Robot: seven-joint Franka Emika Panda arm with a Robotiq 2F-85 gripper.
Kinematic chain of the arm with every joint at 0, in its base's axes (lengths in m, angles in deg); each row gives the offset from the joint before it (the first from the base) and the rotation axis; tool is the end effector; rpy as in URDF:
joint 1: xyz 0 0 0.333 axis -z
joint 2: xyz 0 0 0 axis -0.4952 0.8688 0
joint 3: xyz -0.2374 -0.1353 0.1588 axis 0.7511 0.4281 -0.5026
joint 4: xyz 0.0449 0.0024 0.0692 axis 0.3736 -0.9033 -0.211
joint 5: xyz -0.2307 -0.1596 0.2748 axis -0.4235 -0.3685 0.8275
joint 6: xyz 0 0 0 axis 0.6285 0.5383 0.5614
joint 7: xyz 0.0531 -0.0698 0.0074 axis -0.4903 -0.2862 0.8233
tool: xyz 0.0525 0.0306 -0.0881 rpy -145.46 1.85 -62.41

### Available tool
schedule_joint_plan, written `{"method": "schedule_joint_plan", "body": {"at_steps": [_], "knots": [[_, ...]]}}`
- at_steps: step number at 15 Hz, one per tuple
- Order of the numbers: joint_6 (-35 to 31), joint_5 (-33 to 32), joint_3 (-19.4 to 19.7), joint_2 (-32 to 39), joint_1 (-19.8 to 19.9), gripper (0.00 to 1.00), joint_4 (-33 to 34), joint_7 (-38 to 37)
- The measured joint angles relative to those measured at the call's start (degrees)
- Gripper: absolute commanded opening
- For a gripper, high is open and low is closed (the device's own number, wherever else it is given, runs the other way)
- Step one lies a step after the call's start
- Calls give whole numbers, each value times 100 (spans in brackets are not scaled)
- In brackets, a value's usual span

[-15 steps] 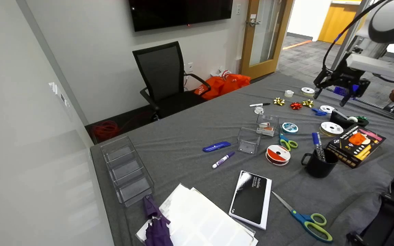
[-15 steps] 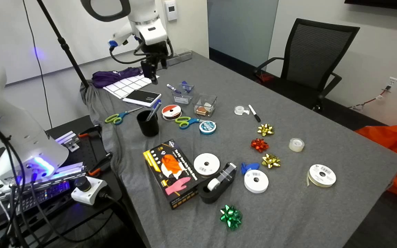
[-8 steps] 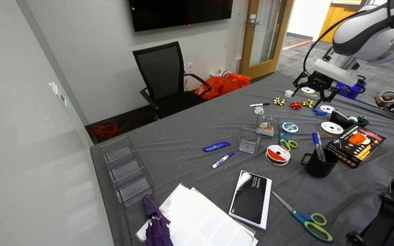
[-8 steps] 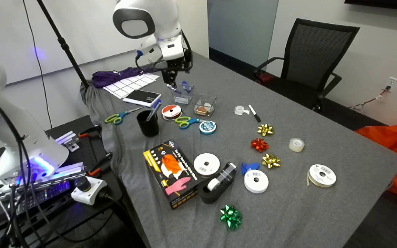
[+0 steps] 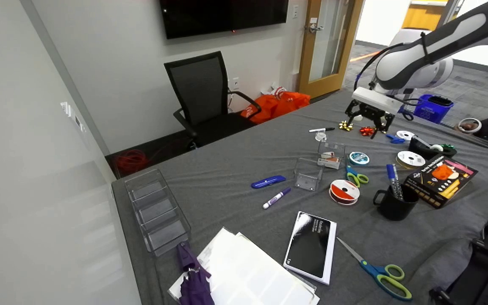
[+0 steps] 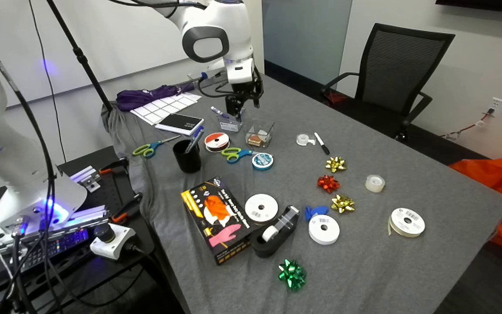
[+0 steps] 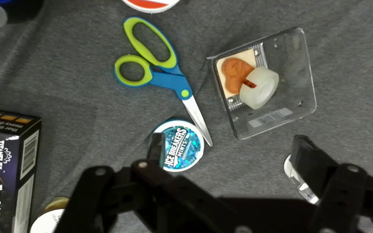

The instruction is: Pour the contents in the clear container on the right onto the table.

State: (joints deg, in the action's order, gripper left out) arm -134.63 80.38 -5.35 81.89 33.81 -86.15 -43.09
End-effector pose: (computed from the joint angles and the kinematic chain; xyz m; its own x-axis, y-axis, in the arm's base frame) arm 0.6080 -0.1352 0.2859 0.2442 -0.9695 -0.0185 -0.9616 -0.2397 -0.1335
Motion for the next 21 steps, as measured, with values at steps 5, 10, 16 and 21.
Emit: {"method": "schedule_joint_plan", "body": {"at_steps": [5, 10, 16, 21], "knots": [[323, -149, -2, 590, -130, 100, 667, -39], [563, -323, 7, 711, -165, 100, 844, -39], [513, -303, 5, 729, -165, 100, 768, 15], [159, -208, -105, 1096, -166, 100, 736, 25]]}}
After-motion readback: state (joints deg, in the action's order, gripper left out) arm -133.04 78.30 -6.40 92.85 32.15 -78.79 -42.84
